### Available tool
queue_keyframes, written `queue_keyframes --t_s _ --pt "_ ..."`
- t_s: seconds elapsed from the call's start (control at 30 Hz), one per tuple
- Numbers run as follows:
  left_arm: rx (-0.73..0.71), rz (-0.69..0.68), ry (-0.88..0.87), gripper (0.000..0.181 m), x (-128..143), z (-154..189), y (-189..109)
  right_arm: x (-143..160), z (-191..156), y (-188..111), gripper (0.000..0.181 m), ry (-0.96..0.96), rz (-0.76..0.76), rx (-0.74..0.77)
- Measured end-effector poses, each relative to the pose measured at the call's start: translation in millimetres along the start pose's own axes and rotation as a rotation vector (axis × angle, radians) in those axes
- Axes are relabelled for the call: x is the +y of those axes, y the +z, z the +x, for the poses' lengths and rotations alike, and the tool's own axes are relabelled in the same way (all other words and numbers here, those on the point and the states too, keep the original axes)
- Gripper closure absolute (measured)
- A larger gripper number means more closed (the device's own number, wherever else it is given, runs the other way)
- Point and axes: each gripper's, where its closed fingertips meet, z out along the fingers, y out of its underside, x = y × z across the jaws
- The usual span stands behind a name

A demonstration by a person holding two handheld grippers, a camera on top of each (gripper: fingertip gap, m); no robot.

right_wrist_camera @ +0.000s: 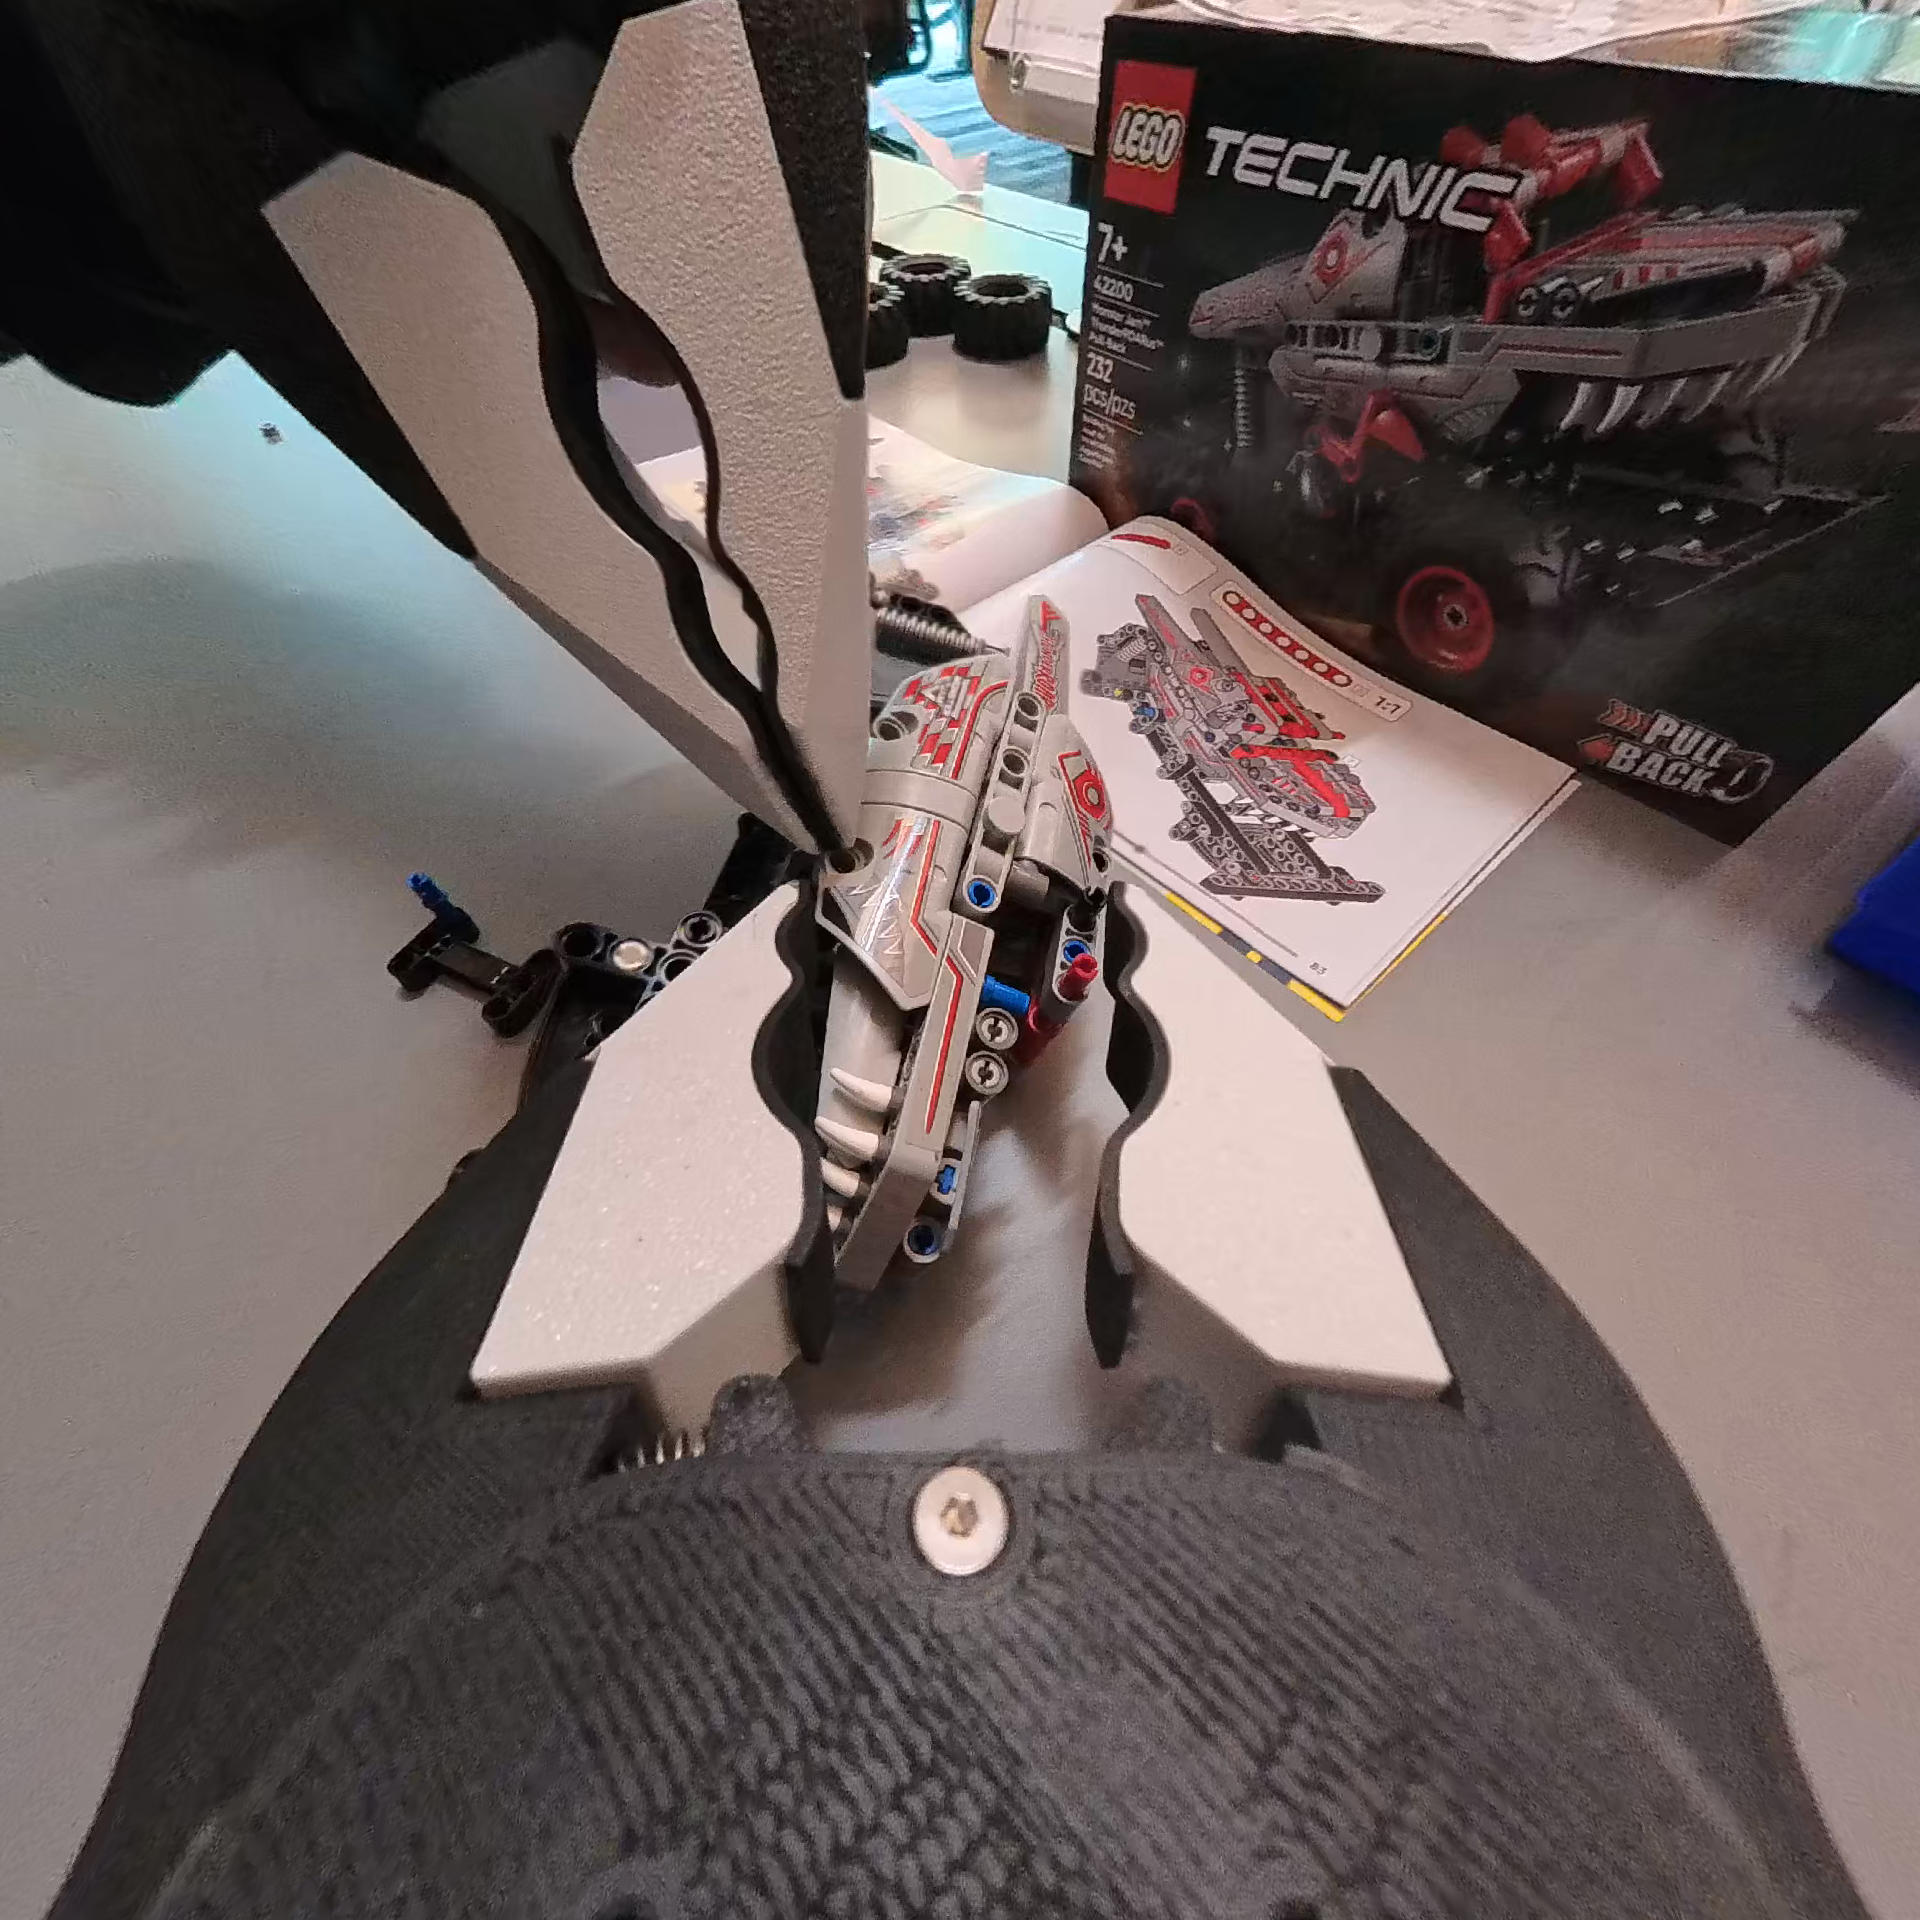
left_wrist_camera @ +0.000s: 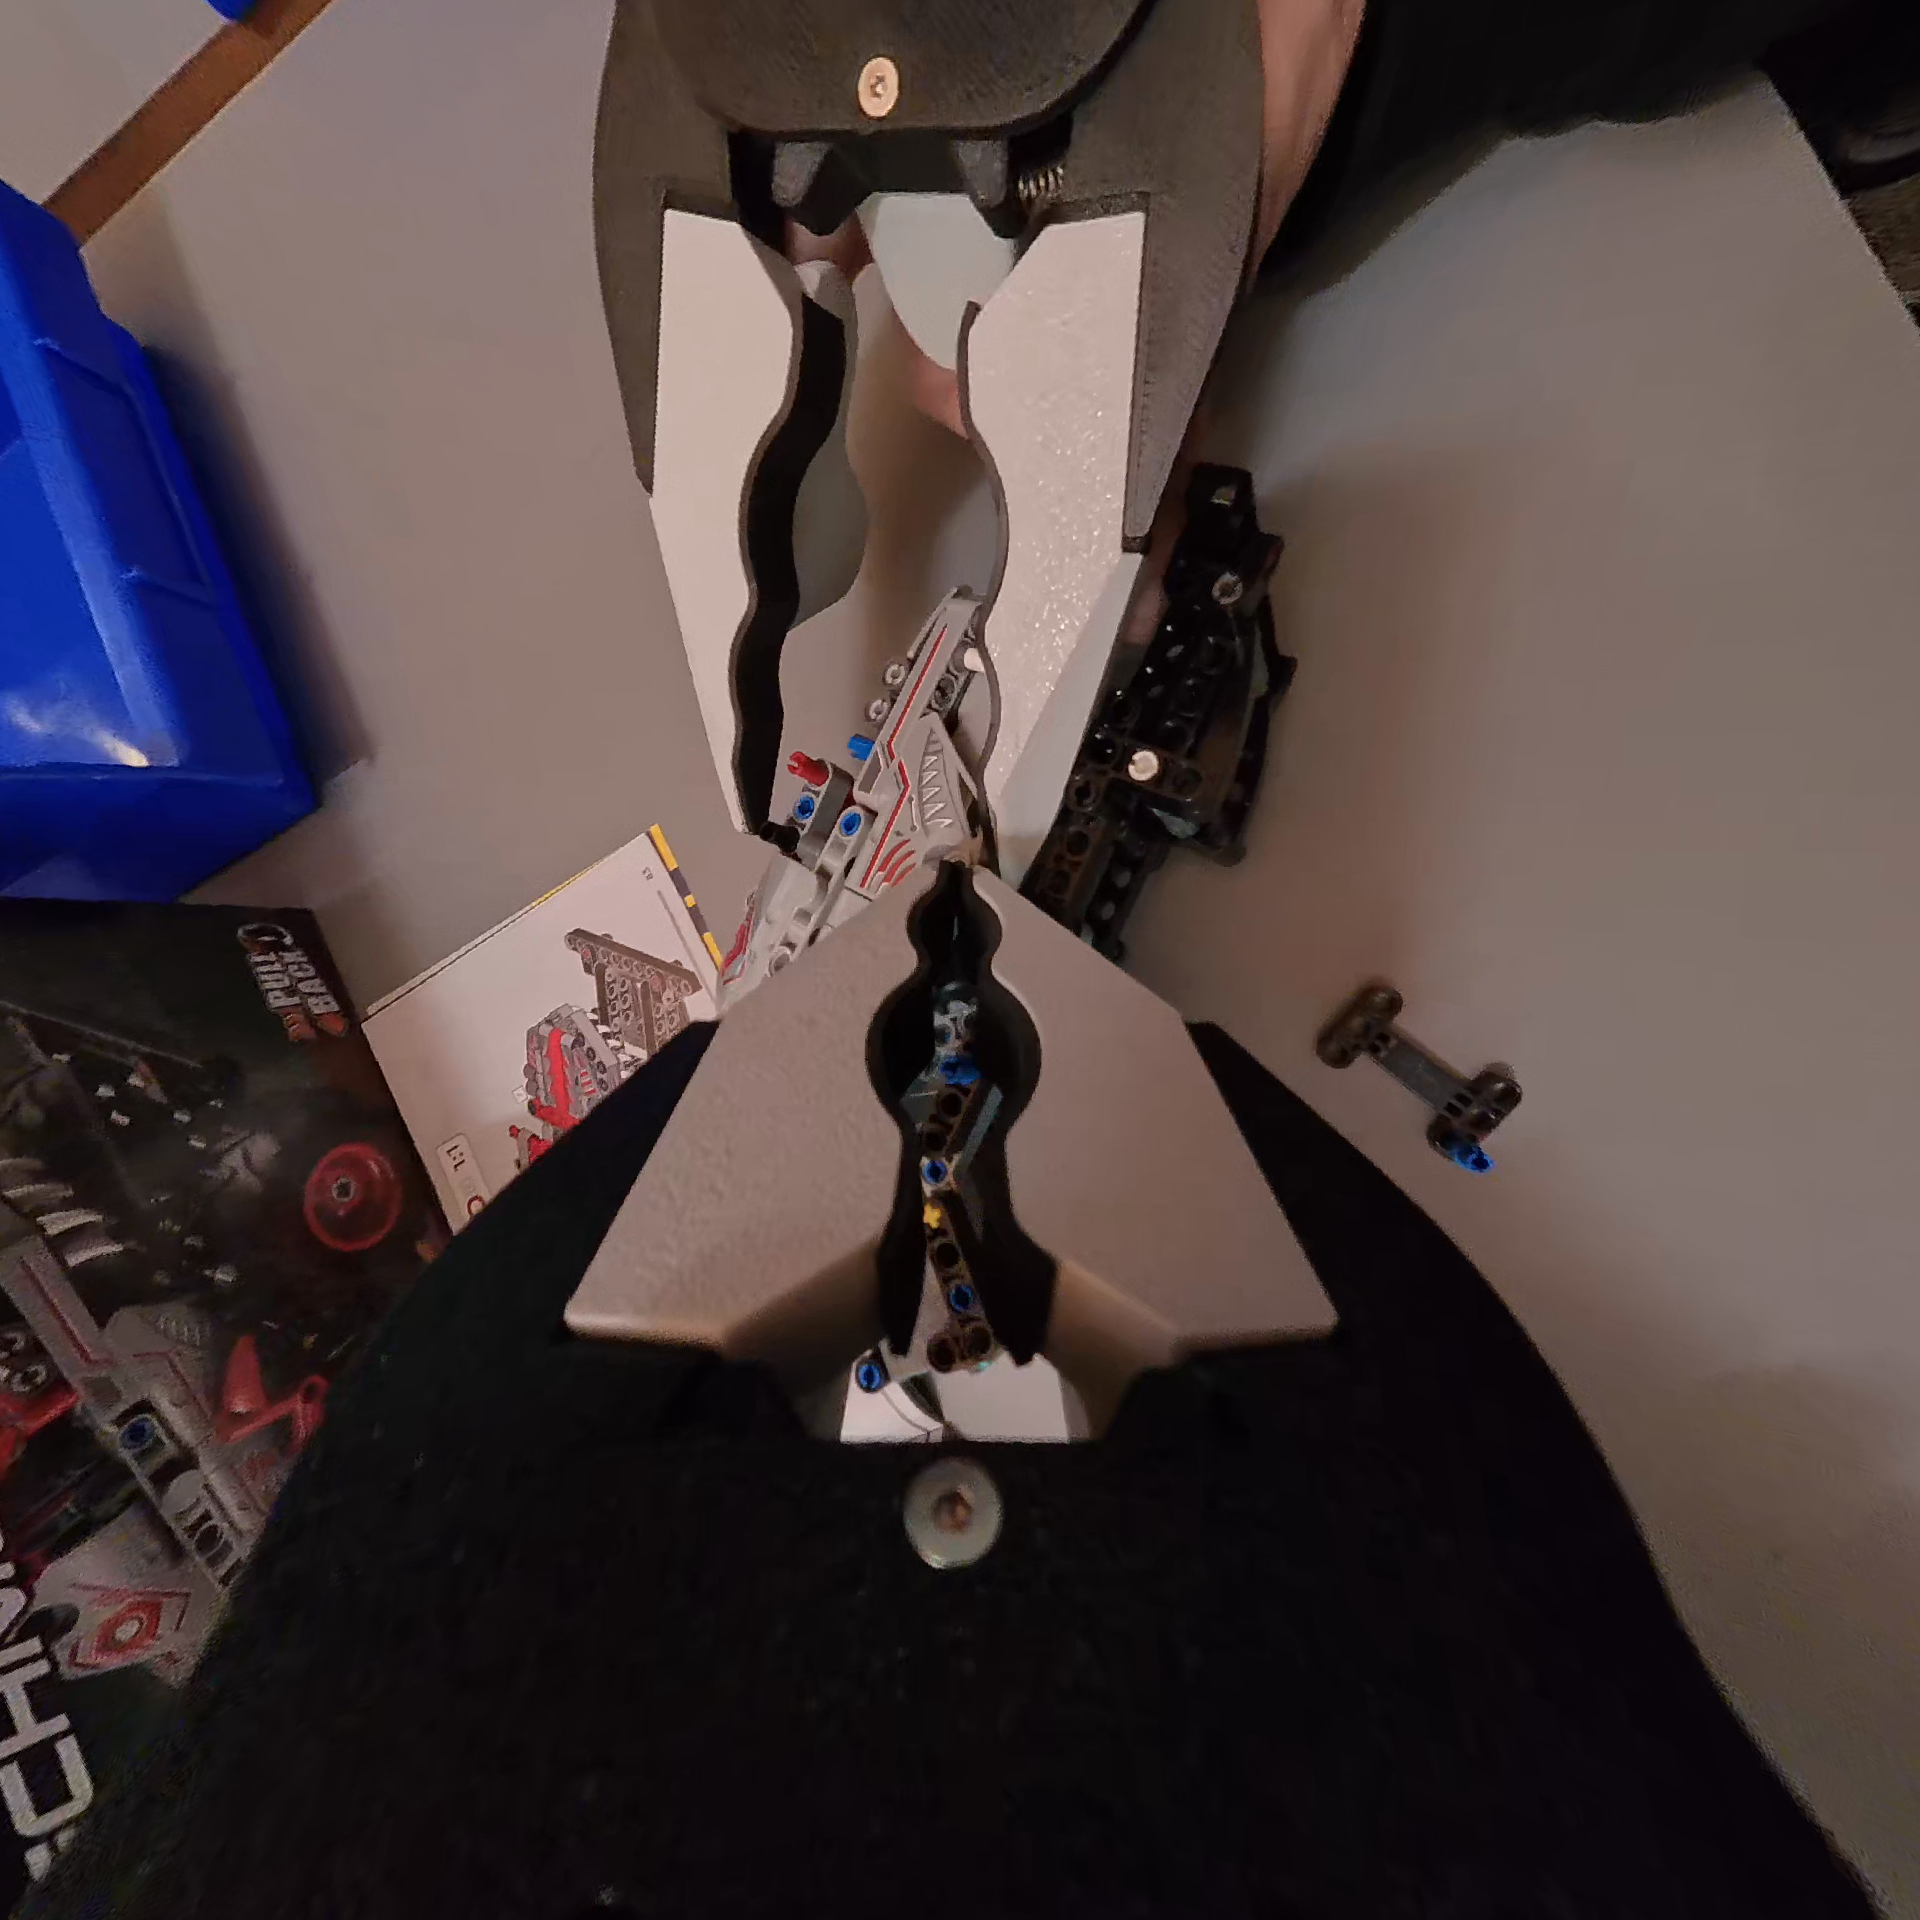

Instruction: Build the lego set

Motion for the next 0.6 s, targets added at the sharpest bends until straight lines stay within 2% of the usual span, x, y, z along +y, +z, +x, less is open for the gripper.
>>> queue_keyframes --t_s 0.17,0.4,0.6 --pt "0.011 -0.001 0.0 0.181 0.7 -0.1 0.3 1.3 1.1 0.2 0.127 -0.001 -0.007 0.01" --pt "0.058 -0.073 0.078 0.181 1.7 0.4 0.5 2.9 0.7 -1.5 0.13 -0.027 -0.013 0.033" --pt "0.176 -0.115 0.019 0.181 1.3 1.0 0.4 2.7 -0.2 -2.0 0.131 -0.002 -0.01 0.024"
